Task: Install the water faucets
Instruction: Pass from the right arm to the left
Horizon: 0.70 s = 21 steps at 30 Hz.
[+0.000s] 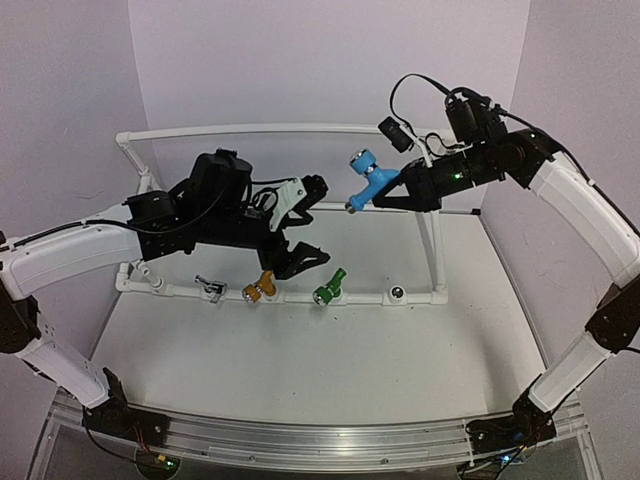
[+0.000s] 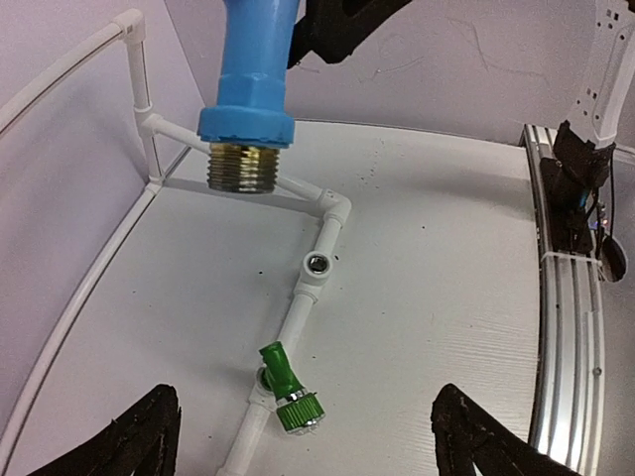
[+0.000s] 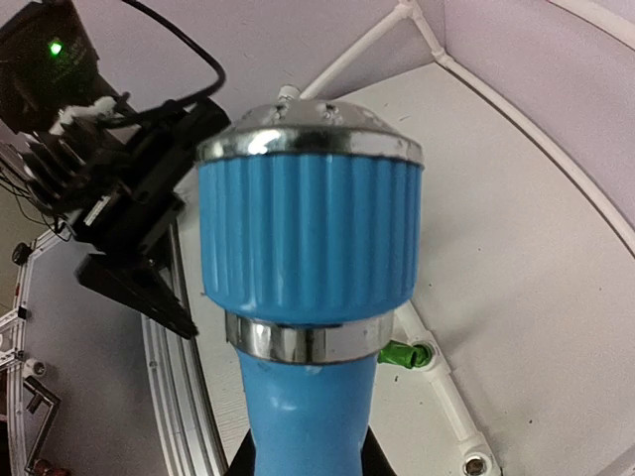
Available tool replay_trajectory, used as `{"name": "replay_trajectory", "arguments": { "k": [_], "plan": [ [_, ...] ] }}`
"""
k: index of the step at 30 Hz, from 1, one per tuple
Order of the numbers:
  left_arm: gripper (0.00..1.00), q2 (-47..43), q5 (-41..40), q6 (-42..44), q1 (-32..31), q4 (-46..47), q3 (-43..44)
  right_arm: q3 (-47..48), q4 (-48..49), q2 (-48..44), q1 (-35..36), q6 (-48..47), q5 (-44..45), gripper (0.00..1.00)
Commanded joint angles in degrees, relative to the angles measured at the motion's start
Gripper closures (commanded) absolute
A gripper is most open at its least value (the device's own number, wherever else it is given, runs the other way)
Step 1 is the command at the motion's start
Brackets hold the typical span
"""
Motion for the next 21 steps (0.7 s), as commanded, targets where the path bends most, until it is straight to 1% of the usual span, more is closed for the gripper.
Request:
{"name": "replay_trajectory", "arguments": {
  "k": [1,6,12,18,21],
  "plan": [
    [0.13,2.1,0.6,6.9,0.2,2.7,6.2,1.9,0.8,0.8,2.1,2.5,-5.4,1.00],
    [0.18,4.7,1.6,7.4,-0.8,5.1,8.4,1.5,1.5,0.3,4.3,3.5,-4.4,1.00],
    [0.31,5.5,2.2,7.5,-1.8,7.2,9.5,0.9,1.9,0.1,5.2,4.2,-3.5,1.00],
    [0.40,6.2,0.2,5.7,-2.7,8.7,11.2,-0.8,2.1,-0.7,6.1,3.7,-1.8,1.00],
    [0.50,6.3,-0.2,5.1,-3.0,8.8,11.8,-1.1,2.1,-1.1,6.0,3.6,-1.4,1.00]
  ]
}}
